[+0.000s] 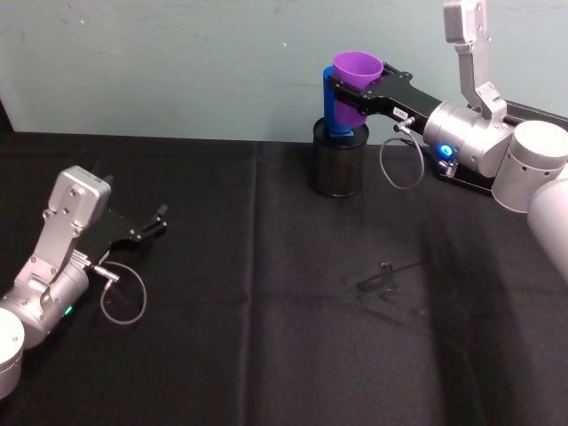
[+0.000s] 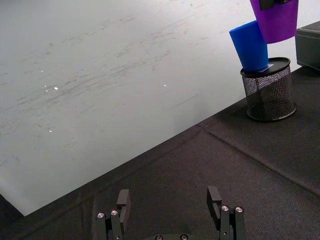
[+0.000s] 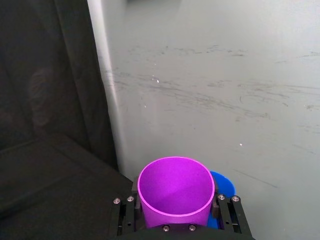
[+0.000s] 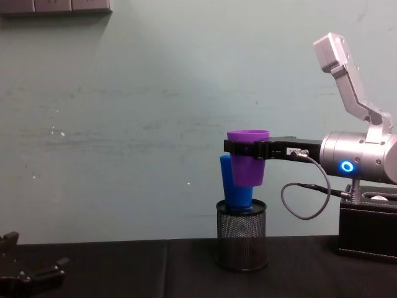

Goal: Pick up one cup with a gripper and tap it against the other cup.

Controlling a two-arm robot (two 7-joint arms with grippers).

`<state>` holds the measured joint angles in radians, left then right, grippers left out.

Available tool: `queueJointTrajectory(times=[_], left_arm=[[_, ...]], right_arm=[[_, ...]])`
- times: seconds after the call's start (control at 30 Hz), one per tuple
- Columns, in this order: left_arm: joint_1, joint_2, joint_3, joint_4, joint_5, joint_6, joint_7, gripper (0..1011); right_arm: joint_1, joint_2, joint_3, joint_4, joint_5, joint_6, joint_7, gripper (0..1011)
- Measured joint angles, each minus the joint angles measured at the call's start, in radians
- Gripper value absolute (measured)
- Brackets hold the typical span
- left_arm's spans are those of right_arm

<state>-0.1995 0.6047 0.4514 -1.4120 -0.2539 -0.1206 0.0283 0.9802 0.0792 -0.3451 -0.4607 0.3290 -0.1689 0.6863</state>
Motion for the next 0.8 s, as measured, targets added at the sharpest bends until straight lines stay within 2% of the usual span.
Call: queueJointTrajectory(times=[0.8], left_arm=[[0.0,0.0,0.0,0.0,0.0,0.0,0.0,1005]], right_arm=[[0.0,0.0,0.0,0.0,0.001,0.001,-0.002,741]])
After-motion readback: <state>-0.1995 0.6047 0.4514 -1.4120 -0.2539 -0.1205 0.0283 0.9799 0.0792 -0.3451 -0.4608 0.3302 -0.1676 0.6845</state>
